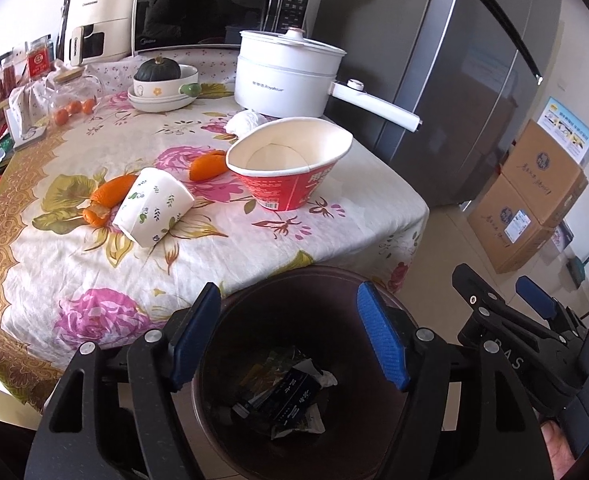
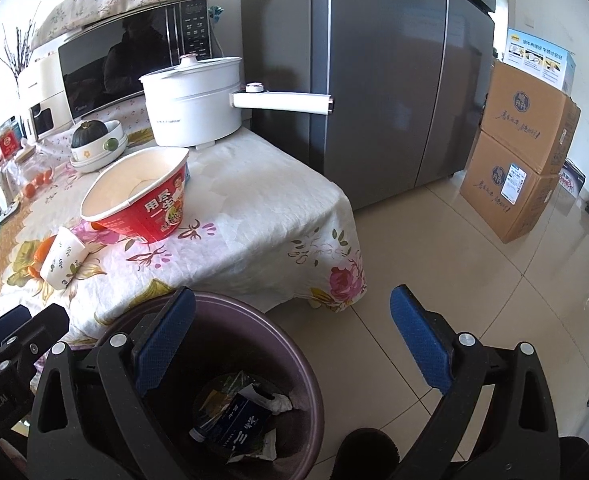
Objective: Collect trash
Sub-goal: 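Move both open tools from the bin back over the table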
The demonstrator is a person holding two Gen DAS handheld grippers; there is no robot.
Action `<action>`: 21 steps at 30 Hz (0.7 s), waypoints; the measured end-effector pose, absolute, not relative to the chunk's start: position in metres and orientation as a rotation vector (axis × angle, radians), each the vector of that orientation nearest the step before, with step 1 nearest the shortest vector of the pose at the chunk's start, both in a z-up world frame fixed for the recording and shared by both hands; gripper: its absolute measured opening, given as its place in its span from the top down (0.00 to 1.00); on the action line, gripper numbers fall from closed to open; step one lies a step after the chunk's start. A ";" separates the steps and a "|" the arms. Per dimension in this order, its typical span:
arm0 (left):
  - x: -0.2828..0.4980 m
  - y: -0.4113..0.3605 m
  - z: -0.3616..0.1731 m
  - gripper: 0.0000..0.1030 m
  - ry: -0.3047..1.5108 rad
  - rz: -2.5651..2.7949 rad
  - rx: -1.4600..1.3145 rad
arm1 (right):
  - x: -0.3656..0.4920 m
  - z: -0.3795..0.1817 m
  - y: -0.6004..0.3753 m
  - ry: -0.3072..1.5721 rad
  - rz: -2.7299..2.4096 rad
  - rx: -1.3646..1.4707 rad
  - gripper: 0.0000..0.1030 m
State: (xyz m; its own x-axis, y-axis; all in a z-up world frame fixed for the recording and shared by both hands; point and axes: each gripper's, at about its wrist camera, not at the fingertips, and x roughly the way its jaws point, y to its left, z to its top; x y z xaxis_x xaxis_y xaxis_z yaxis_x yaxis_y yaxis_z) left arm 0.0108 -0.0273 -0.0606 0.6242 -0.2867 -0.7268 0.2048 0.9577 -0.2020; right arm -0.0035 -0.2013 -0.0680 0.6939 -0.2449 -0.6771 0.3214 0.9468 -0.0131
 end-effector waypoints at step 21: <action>0.062 0.037 -0.033 0.30 0.801 -0.157 -0.180 | 0.054 -0.030 -0.138 0.697 -0.245 -0.024 0.07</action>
